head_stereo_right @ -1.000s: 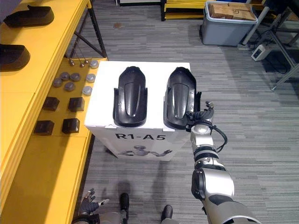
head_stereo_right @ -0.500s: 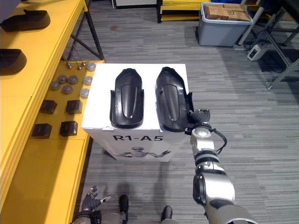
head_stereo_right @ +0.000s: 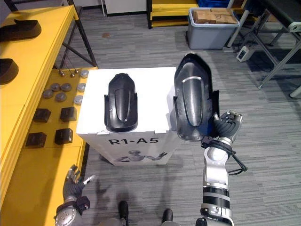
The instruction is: Walk over and take plastic housings, then place them on the shelf
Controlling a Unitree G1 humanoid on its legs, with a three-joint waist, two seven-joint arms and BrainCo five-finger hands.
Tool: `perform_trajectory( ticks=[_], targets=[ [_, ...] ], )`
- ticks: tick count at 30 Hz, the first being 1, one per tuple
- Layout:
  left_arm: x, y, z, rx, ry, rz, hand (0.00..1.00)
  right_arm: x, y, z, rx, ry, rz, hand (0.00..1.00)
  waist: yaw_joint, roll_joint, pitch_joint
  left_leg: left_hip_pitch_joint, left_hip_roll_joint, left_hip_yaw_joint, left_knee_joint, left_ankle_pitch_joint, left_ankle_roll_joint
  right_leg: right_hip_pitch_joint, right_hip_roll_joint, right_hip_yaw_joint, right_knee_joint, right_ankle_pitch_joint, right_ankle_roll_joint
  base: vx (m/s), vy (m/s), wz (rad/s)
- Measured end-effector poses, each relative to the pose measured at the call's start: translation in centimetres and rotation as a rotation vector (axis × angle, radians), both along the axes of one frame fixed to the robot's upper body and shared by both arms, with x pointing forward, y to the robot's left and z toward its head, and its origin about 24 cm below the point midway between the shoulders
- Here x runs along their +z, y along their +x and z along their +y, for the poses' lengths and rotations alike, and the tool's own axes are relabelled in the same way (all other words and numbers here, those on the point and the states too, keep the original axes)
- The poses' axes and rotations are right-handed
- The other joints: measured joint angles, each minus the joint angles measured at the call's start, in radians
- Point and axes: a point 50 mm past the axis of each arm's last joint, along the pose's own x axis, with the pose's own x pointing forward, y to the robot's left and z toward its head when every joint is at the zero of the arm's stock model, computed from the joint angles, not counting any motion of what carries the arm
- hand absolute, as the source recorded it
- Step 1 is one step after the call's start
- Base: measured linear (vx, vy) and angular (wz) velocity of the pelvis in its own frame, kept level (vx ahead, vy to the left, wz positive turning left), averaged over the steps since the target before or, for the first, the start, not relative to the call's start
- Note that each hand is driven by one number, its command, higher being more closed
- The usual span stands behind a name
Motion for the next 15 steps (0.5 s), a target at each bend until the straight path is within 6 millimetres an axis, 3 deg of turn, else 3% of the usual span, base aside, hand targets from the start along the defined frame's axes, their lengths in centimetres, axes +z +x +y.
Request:
perform_trajectory(
  ticks=[2, 11, 13, 15],
  targets=[
    [1.6, 1.0, -1.1, -0.042, -0.014, -0.088, 0.00, -0.2, 0.2, 1.8, 0.069, -0.008, -0.004, 1.00, 0.001, 0.000, -0.013, 0.007, 0.000, -0.001, 0.000, 0.000, 0.000, 0.007, 0.000, -0.001, 0.000, 0.000, 0.001, 0.00, 0.000, 0.00],
    [5.6, 4.5, -7.4, -0.308, -0.086, -0.281, 0.00, 0.3, 0.0, 10.3, 0.451, -0.052, -0.052, 1.00, 0.000, -0.001, -0.051, 0.021, -0.001, 0.001, 0.000, 0.000, 0.000, 0.012, -0.001, 0.002, 0.002, -0.002, 0.003, -0.02, 0.005, 0.00],
    [6.3, 5.0, -8.2, -0.340, -0.088, -0.314, 0.00, 0.2, -0.1, 11.8, 0.523, -0.070, -0.045, 1.00, 0.000, -0.001, -0.057, 0.023, -0.001, 0.003, 0.000, 0.000, 0.000, 0.013, -0.001, 0.004, 0.002, -0.002, 0.003, -0.01, 0.006, -0.02],
    [6.4, 5.1, -8.1, -0.330, -0.082, -0.318, 0.00, 0.0, -0.3, 12.1, 0.530, -0.069, -0.042, 1.00, 0.000, 0.000, -0.068, 0.025, -0.001, 0.006, 0.000, 0.000, 0.000, 0.014, -0.001, 0.007, 0.001, -0.002, 0.003, -0.01, 0.010, -0.05]
  ],
)
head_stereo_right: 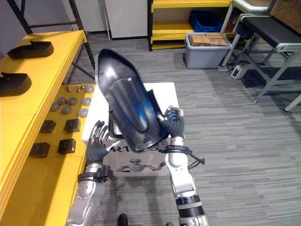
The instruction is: Walk over and take plastic housings, then place them on the shelf
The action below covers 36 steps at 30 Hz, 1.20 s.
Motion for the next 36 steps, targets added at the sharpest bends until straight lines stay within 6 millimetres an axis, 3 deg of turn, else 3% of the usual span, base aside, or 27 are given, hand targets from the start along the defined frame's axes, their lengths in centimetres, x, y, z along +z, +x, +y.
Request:
perform_trajectory(
  ticks=[4, 5, 7, 12, 24, 31, 32, 36],
  targets=[
    [-1.0, 0.0, 0.4, 0.014, 0.004, 0.048, 0.00, -0.2, -0.2, 0.6, 0.022, -0.014, 0.003, 1.00, -0.001, 0.000, -0.019, 0.011, 0.001, 0.012, 0.000, 0.000, 0.000, 0.002, 0.000, 0.015, 0.000, 0.003, 0.004, -0.03, 0.011, -0.11],
    [-1.4, 0.0, 0.3, 0.006, -0.011, 0.069, 1.00, -0.2, -0.2, 0.7, 0.025, -0.029, 0.001, 1.00, -0.003, -0.001, -0.027, 0.011, 0.001, 0.013, 0.000, 0.000, 0.000, 0.001, 0.000, 0.016, 0.000, 0.003, 0.004, -0.04, 0.009, -0.05],
    [-1.8, -0.1, 0.0, -0.015, -0.008, 0.090, 1.00, -0.1, -0.3, 0.7, 0.033, -0.046, -0.008, 1.00, -0.003, -0.001, -0.036, 0.011, 0.001, 0.015, 0.000, 0.000, 0.000, 0.001, 0.000, 0.018, 0.000, 0.005, 0.006, -0.02, 0.005, -0.02],
    [-2.3, 0.5, 0.3, 0.018, -0.070, 0.154, 1.00, -1.3, -2.0, 3.3, 0.198, -0.137, -0.011, 1.00, -0.010, -0.007, -0.063, 0.012, 0.002, 0.018, 0.000, 0.000, 0.000, -0.001, 0.001, 0.022, 0.000, 0.007, 0.005, -0.01, 0.005, -0.01],
    [-2.2, 0.8, 0.8, 0.016, -0.051, 0.157, 1.00, -2.5, -3.0, 2.7, 0.211, -0.174, 0.014, 1.00, -0.026, -0.021, -0.084, 0.012, 0.001, 0.029, 0.000, 0.000, 0.000, -0.007, 0.000, 0.036, 0.000, 0.008, 0.005, -0.01, 0.003, -0.02],
    [-1.4, 1.4, 0.7, 0.010, -0.068, 0.124, 1.00, -4.2, -3.6, 2.4, 0.204, -0.179, 0.086, 1.00, -0.025, -0.022, -0.092, 0.012, 0.001, 0.029, 0.000, 0.000, 0.000, -0.008, 0.000, 0.037, 0.004, 0.008, 0.005, 0.00, 0.000, 0.00],
    [-1.3, 1.5, 0.6, 0.004, -0.067, 0.120, 1.00, -4.2, -3.6, 2.4, 0.205, -0.179, 0.086, 0.00, -0.026, -0.023, -0.093, 0.013, 0.001, 0.029, 0.000, 0.000, 0.000, -0.008, 0.000, 0.037, 0.005, 0.008, 0.005, 0.00, 0.000, 0.00],
    [-1.3, 1.5, 0.3, -0.007, -0.066, 0.121, 1.00, -4.2, -3.6, 2.4, 0.202, -0.177, 0.083, 0.00, -0.027, -0.026, -0.097, 0.013, 0.001, 0.030, 0.000, 0.000, 0.000, -0.009, 0.000, 0.038, 0.004, 0.008, 0.005, 0.00, 0.000, 0.00]
  ],
)
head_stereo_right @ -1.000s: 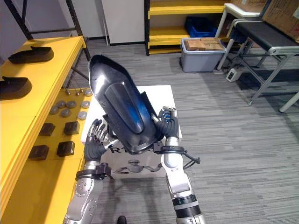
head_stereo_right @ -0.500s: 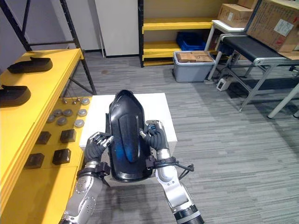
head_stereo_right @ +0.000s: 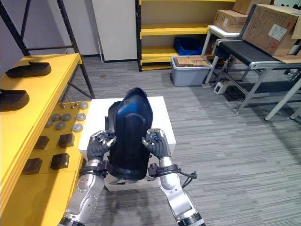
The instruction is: Walk over and take plastic housings, then place them on the shelf
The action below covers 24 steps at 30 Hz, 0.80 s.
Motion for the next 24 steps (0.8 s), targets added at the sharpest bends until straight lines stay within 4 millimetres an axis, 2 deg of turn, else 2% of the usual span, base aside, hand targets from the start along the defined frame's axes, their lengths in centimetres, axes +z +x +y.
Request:
perform_trajectory(
  ticks=[6, 9, 15, 17, 20, 22, 24],
  targets=[
    [0.0, 0.0, 0.1, 0.008, 0.019, -0.006, 1.00, 0.9, 0.1, 0.2, 0.004, 0.025, -0.032, 0.00, 0.001, -0.009, -0.010, 0.001, 0.000, 0.000, 0.000, 0.000, 0.000, 0.000, 0.000, 0.000, 0.000, 0.000, 0.000, 0.00, 0.000, 0.00],
    [0.1, 0.0, 0.0, 0.009, 0.033, -0.012, 1.00, 1.8, 0.3, -0.3, -0.009, 0.111, -0.047, 0.00, 0.003, -0.012, -0.013, 0.005, 0.000, 0.001, 0.000, 0.000, 0.000, 0.003, 0.000, 0.001, 0.002, 0.000, 0.000, 0.00, 0.000, 0.00],
    [0.2, -0.1, -0.1, 0.007, 0.060, -0.030, 1.00, 7.5, 0.6, -2.1, 0.004, 0.364, -0.258, 0.00, 0.002, -0.012, -0.013, 0.014, 0.002, 0.010, 0.000, 0.000, 0.000, 0.002, 0.000, 0.010, 0.010, 0.000, 0.000, 0.00, 0.000, -0.04],
    [-0.1, -0.3, 0.0, 0.008, 0.091, -0.028, 1.00, 9.4, 0.1, -3.3, 0.000, 0.458, -0.361, 0.00, 0.002, -0.013, -0.013, 0.015, 0.002, 0.011, -0.001, 0.000, 0.000, 0.002, 0.000, 0.010, 0.010, 0.000, 0.000, 0.00, 0.000, 0.00],
    [-0.5, -0.5, 0.7, 0.041, 0.091, -0.008, 1.00, 10.5, -0.3, -4.9, -0.029, 0.527, -0.429, 0.00, -0.001, -0.013, -0.013, 0.015, 0.003, 0.012, -0.001, 0.000, 0.000, 0.002, 0.001, 0.011, 0.010, 0.000, 0.000, 0.00, 0.000, 0.00],
    [-0.8, -0.8, 1.5, 0.084, 0.094, 0.007, 1.00, 11.1, -0.7, -6.9, -0.092, 0.567, -0.486, 0.00, 0.000, -0.013, -0.013, 0.015, 0.003, 0.012, -0.001, 0.000, 0.000, 0.002, 0.001, 0.011, 0.010, 0.000, 0.000, 0.00, 0.000, 0.00],
    [-1.2, -1.1, 2.5, 0.129, 0.093, 0.027, 1.00, 11.4, -1.2, -9.8, -0.217, 0.568, -0.542, 0.00, -0.002, -0.013, -0.012, 0.014, 0.003, 0.013, -0.001, 0.000, 0.000, 0.002, 0.001, 0.011, 0.009, 0.000, 0.000, 0.00, 0.000, 0.00]
  ],
)
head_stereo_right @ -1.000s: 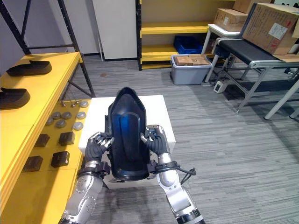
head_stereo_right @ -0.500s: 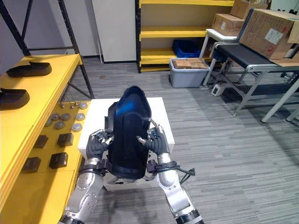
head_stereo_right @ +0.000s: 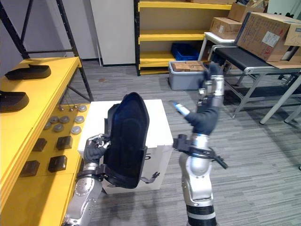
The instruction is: Walk over and take plastic housings, then place them on the shelf
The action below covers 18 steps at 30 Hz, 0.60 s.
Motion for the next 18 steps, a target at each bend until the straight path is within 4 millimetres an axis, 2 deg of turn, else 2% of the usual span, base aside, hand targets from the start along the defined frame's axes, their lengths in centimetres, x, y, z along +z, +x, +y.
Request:
perform_trajectory(
  ticks=[3, 6, 7, 8, 10, 12, 13, 14, 15, 17, 18],
  targets=[
    [-0.1, -0.4, 0.7, 0.030, 0.018, 0.003, 1.00, -0.9, -0.8, -2.3, -0.108, 0.019, 0.031, 0.00, -0.001, 0.000, 0.002, -0.001, 0.000, 0.000, 0.000, -0.001, -0.001, 0.000, 0.000, 0.000, -0.001, 0.000, 0.000, 0.00, 0.000, 0.00],
    [0.0, -1.0, 1.8, 0.074, 0.043, 0.002, 1.00, -4.3, -1.7, -5.2, -0.231, 0.034, 0.186, 0.00, -0.014, -0.001, 0.006, -0.005, 0.000, 0.000, 0.000, -0.002, -0.002, -0.004, 0.000, 0.000, -0.001, 0.000, 0.000, 0.00, 0.000, 0.00],
    [0.2, -1.4, 2.3, 0.096, 0.059, -0.005, 1.00, -6.2, -1.9, -6.1, -0.260, 0.041, 0.276, 0.00, -0.021, -0.001, 0.007, -0.011, 0.001, 0.000, 0.000, -0.003, -0.003, -0.009, 0.000, 0.000, -0.001, 0.000, 0.000, 0.00, 0.000, 0.00],
    [0.3, -1.5, 2.4, 0.096, 0.064, -0.010, 1.00, -7.3, -2.1, -6.6, -0.277, 0.046, 0.327, 0.00, -0.022, 0.000, 0.007, -0.014, 0.001, 0.000, 0.000, -0.003, -0.003, -0.012, 0.000, 0.000, -0.001, 0.000, 0.001, 0.00, 0.000, 0.00],
    [0.7, -1.8, 3.0, 0.108, 0.080, -0.032, 1.00, -12.3, -3.2, -8.2, -0.315, 0.061, 0.575, 0.00, -0.023, 0.000, 0.014, -0.019, 0.001, 0.000, 0.000, -0.004, -0.004, -0.015, 0.000, -0.001, -0.003, 0.000, 0.001, 0.00, 0.000, 0.00],
    [1.0, -2.2, 3.3, 0.114, 0.085, -0.044, 1.00, -15.8, -4.1, -8.8, -0.305, 0.055, 0.752, 0.00, -0.024, 0.002, 0.015, -0.023, 0.000, -0.002, 0.000, -0.004, -0.005, -0.015, 0.000, -0.003, -0.009, 0.000, 0.001, 0.01, 0.003, 0.02],
    [1.1, -2.3, 3.5, 0.119, 0.087, -0.051, 1.00, -18.3, -5.1, -9.3, -0.294, 0.063, 0.883, 0.00, -0.024, 0.004, 0.016, -0.027, 0.000, -0.004, 0.000, -0.005, -0.005, -0.017, 0.000, -0.005, -0.011, 0.000, 0.001, 0.02, 0.007, 0.04],
    [1.1, -2.6, 3.9, 0.138, 0.089, -0.049, 1.00, -20.4, -6.0, -9.6, -0.285, 0.088, 0.989, 0.00, -0.024, 0.007, 0.019, -0.029, 0.000, -0.005, 0.000, -0.005, -0.006, -0.018, 0.001, -0.006, -0.012, 0.000, 0.001, 0.00, 0.000, 0.00],
    [1.0, -2.7, 4.0, 0.142, 0.089, -0.045, 1.00, -21.4, -6.4, -9.6, -0.281, 0.100, 1.033, 0.00, -0.024, 0.009, 0.021, -0.029, 0.000, -0.005, 0.000, -0.005, -0.006, -0.017, 0.001, -0.005, -0.012, 0.000, 0.001, 0.04, 0.007, 0.02],
    [0.7, -3.1, 4.2, 0.138, 0.096, -0.031, 1.00, -25.4, -8.6, -9.5, -0.253, 0.155, 1.223, 0.00, -0.021, 0.011, 0.025, -0.029, 0.001, -0.008, 0.000, -0.005, -0.006, -0.007, 0.002, -0.009, -0.014, 0.000, 0.001, 0.03, 0.005, 0.04],
    [0.6, -3.2, 4.2, 0.136, 0.096, -0.029, 1.00, -26.3, -9.2, -9.4, -0.242, 0.176, 1.269, 0.00, -0.020, 0.011, 0.027, -0.029, 0.001, -0.010, 0.000, -0.005, -0.006, -0.006, 0.002, -0.010, -0.014, 0.000, 0.001, 0.00, 0.004, 0.06]
  ],
)
